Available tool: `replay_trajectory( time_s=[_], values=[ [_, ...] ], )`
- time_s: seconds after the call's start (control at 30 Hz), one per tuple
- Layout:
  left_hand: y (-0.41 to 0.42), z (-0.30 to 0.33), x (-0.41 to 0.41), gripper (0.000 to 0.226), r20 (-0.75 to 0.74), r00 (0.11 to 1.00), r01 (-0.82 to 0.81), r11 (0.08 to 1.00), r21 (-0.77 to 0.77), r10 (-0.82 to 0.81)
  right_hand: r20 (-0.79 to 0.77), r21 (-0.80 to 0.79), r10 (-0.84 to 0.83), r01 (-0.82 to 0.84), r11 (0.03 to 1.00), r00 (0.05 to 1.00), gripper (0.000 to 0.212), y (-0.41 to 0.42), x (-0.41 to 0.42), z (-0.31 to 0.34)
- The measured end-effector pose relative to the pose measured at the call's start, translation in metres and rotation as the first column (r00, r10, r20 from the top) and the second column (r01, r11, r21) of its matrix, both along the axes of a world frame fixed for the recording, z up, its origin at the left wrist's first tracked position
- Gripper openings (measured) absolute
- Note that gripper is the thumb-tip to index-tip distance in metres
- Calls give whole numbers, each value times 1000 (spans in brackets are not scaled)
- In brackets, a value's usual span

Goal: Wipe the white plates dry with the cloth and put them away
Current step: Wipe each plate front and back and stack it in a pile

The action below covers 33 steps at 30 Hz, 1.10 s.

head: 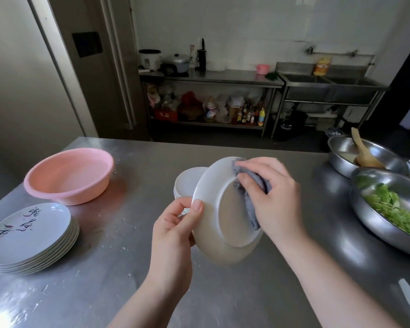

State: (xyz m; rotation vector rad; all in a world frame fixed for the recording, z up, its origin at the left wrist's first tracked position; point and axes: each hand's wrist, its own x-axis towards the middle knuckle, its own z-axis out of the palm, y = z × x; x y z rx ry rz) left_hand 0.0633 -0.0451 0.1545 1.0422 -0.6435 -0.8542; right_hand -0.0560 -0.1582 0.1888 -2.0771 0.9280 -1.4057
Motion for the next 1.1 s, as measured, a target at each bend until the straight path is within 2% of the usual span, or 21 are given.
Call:
replay_trajectory(
  time_s=[0.13, 0.23, 0.33, 0.47, 0.57, 0.63, 0.7, 0.77, 0.87, 1.0, 1.1],
  values=[
    [3, -6, 6, 25, 47, 999, -8, 1000, 3, 8, -108, -183, 129, -147, 972, 986, 21, 23, 11, -7],
    [7, -11, 11, 27, 44, 999, -3, 1000, -6, 3, -169, -217, 229, -263, 940, 959, 20, 33, 16, -16],
    [8, -17, 13, 32, 34, 999, -5, 1000, 27, 4, -154, -119, 304, -323, 939, 940, 21, 27, 15, -19],
    [5, -21, 16, 18, 54, 998, -33, 999, 39, 30, 49, 106, 279, -283, 953, 959, 22, 19, 11, -29],
    [4, -26, 23, 13, 187, 979, -94, 993, 77, 78, 93, 198, 200, -215, 956, 975, 24, 14, 4, -44],
    [1, -34, 31, 11, 341, 929, -196, 973, 125, 143, 74, 242, 143, -157, 957, 987, 27, 11, -3, -54],
    [-2, -41, 39, 14, 504, 840, -301, 945, 127, 200, 49, 271, 80, -91, 958, 996, 31, 9, -10, -64],
    [-10, -44, 48, 19, 681, 702, -350, 934, 74, 209, 29, 291, 43, -50, 956, 999, 33, 7, -14, -72],
    [-36, -39, 66, 22, 908, 371, -342, 938, -59, 193, 9, 306, 9, -11, 952, 1000, 33, 5, -19, -80],
    [-81, -34, 83, 35, 975, -34, -170, 960, -220, 218, -15, 309, -19, 23, 951, 1000, 30, 1, -18, -82],
    [-110, -49, 98, 35, 953, -201, -13, 973, -232, 224, -51, 312, -28, 43, 949, 998, 22, -1, -18, -82]
  ],
)
